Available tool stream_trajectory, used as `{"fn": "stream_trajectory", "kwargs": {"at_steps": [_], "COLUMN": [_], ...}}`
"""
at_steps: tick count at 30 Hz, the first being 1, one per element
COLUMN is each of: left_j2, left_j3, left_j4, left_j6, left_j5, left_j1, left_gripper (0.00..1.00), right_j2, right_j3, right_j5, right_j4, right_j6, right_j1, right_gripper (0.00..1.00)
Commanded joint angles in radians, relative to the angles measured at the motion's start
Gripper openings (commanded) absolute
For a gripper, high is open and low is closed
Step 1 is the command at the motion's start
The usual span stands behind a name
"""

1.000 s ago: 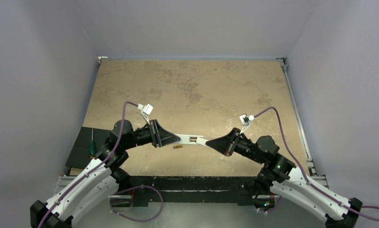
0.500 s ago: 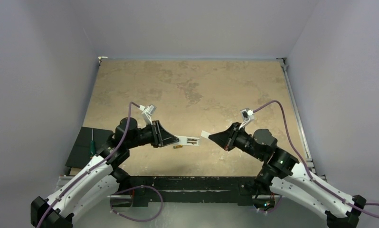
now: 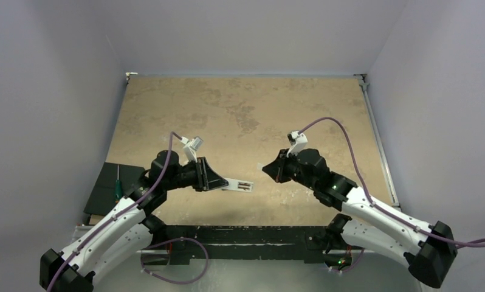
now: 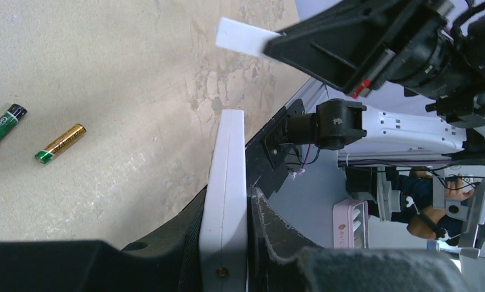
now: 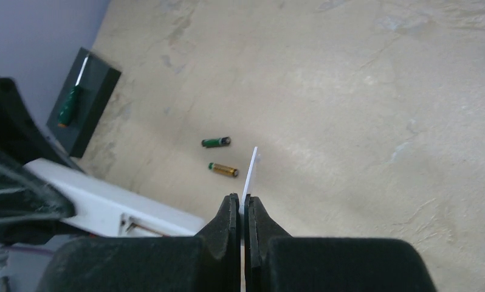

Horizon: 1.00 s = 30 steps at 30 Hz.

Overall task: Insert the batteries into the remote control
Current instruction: Place the battery cover at the center of the board.

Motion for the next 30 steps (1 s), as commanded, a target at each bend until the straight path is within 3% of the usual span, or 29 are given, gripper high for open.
{"fn": "stream_trajectory", "kwargs": {"at_steps": [1,7,16,30], "left_j2": [-0.022,-0.029,-0.037,-0.046], "left_j3": [0.013,0.014,0.005,-0.028], "left_j4": [0.008,-0.003,0.003,0.03], "left_j6": [0.026,0.035,0.041,0.024], "left_j5": [0.028,0.043,0.063,0.086], "left_j1": [0.001,0.001,0.0,0.0], "left_gripper": [0.0,0.0,0.0,0.0], "right_j2": [0.075,0.177,0.309,0.498], "right_j3": [0.034,-0.02,-0.104,-0.158], "right_j5": [-0.084,-0.266,-0.399,-0.52], "right_j4": [0.11,0.231,0.389,0.549], "right_j6": [-0.047,-0.047,0.008,0.028], "right_j1": [-0.087,-0.249,-0.402,-0.548], "right_gripper": [0.0,0.0,0.0,0.0]}}
